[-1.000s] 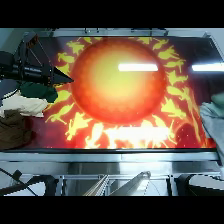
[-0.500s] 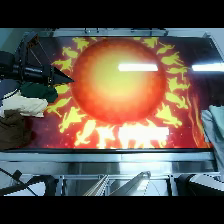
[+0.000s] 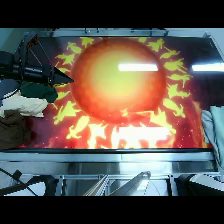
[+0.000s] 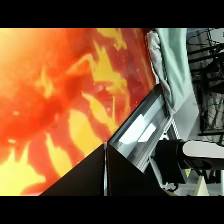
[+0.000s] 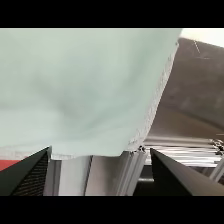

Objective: Fold the shirts.

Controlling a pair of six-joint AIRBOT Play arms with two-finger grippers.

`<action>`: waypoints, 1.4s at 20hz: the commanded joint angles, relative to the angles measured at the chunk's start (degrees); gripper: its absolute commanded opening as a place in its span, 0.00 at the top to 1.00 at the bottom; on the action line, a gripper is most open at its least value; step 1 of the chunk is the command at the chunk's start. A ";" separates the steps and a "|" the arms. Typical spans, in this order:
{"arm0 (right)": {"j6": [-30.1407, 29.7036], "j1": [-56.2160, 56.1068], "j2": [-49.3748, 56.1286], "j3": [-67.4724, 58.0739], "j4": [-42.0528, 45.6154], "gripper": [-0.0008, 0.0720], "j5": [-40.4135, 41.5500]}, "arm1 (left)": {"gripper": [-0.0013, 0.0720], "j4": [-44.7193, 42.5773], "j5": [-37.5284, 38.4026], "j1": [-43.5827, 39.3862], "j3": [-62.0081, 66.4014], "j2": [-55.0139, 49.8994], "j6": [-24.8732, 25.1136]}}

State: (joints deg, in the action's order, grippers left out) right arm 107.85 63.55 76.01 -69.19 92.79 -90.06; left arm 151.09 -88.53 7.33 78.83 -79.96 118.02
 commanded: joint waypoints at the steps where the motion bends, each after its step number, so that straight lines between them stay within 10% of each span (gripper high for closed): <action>1: -1.33 0.02 -0.07 0.07 0.00 0.04 -3.19 | 0.95 0.00 0.04 -0.04 -0.02 0.02 0.00; 6: -3.78 -1.51 -1.60 0.02 -10.51 0.04 2.54 | 0.95 0.04 1.01 -0.04 0.00 0.02 0.02; 11: -21.53 -11.08 -5.22 0.02 -49.75 0.05 12.39 | 0.95 0.22 5.25 0.02 0.26 0.02 -0.02; 12: -23.63 -13.64 -5.29 0.02 -56.02 0.23 12.00 | 0.95 0.20 4.00 0.02 0.96 0.02 -0.04; 13: -26.14 -16.28 -5.29 0.02 -60.02 0.81 12.09 | 0.95 0.22 2.40 -0.04 2.27 0.02 -0.24; 14: -28.41 -19.41 -5.29 0.04 -62.55 0.95 12.28 | 0.95 0.15 1.20 -0.63 3.85 0.04 -1.01; 21: -41.44 -49.33 -14.21 7.82 -51.19 0.96 11.63 | 0.95 -3.06 9.81 -8.55 -14.88 17.35 -1.07; 28: -40.00 -63.73 -33.31 33.81 -43.54 0.96 29.00 | 0.95 -2.95 19.39 -9.97 -48.02 40.46 -4.92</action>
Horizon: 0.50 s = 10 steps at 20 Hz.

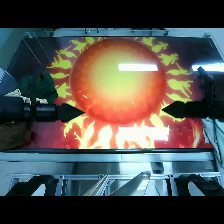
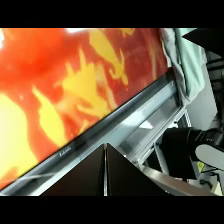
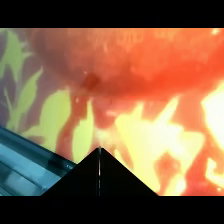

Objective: Fold the shirts.

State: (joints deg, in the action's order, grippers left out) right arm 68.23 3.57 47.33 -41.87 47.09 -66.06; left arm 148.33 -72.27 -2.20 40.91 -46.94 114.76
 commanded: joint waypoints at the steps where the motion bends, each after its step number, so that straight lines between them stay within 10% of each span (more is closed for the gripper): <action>1: -0.83 -3.78 -4.61 6.49 1.73 0.96 5.01 | 0.95 -0.22 2.80 -0.44 -10.91 8.70 -2.25; 10: -0.81 -3.76 -4.57 6.51 -6.21 0.96 1.33 | 0.95 -0.31 3.78 -0.44 -11.37 15.98 -3.19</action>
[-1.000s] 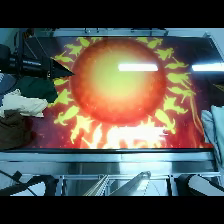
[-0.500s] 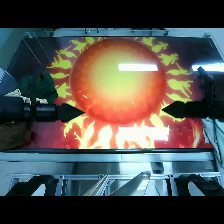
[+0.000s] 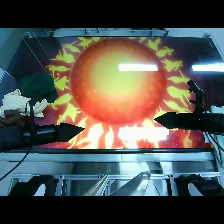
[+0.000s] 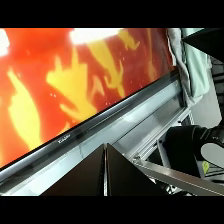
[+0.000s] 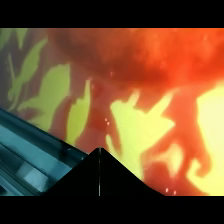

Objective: Fold the shirts.

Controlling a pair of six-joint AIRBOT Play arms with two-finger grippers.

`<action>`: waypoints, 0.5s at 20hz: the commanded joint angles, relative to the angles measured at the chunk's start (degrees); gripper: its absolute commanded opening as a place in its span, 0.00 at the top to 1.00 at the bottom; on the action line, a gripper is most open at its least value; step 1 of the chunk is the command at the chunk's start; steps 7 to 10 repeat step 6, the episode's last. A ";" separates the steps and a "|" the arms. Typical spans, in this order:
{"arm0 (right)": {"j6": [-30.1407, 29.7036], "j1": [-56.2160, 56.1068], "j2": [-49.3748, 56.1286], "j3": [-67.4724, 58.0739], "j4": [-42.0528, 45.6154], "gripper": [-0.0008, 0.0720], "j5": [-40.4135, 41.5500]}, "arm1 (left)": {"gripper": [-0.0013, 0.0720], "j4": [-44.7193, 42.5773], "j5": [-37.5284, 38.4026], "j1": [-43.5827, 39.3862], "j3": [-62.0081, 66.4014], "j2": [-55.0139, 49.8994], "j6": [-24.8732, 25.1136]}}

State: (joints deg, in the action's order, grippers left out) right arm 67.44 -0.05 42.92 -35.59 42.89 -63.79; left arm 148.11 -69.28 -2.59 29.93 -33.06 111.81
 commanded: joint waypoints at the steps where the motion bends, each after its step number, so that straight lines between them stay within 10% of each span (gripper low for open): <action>1: -0.02 -0.13 -0.15 0.24 -2.03 0.96 -0.94 | 0.95 -0.09 1.11 -0.04 -0.39 2.49 -0.24; 10: -0.02 -0.13 -0.15 0.24 -2.03 0.96 -0.94 | 0.95 -0.09 1.20 -0.07 -0.39 2.78 -0.24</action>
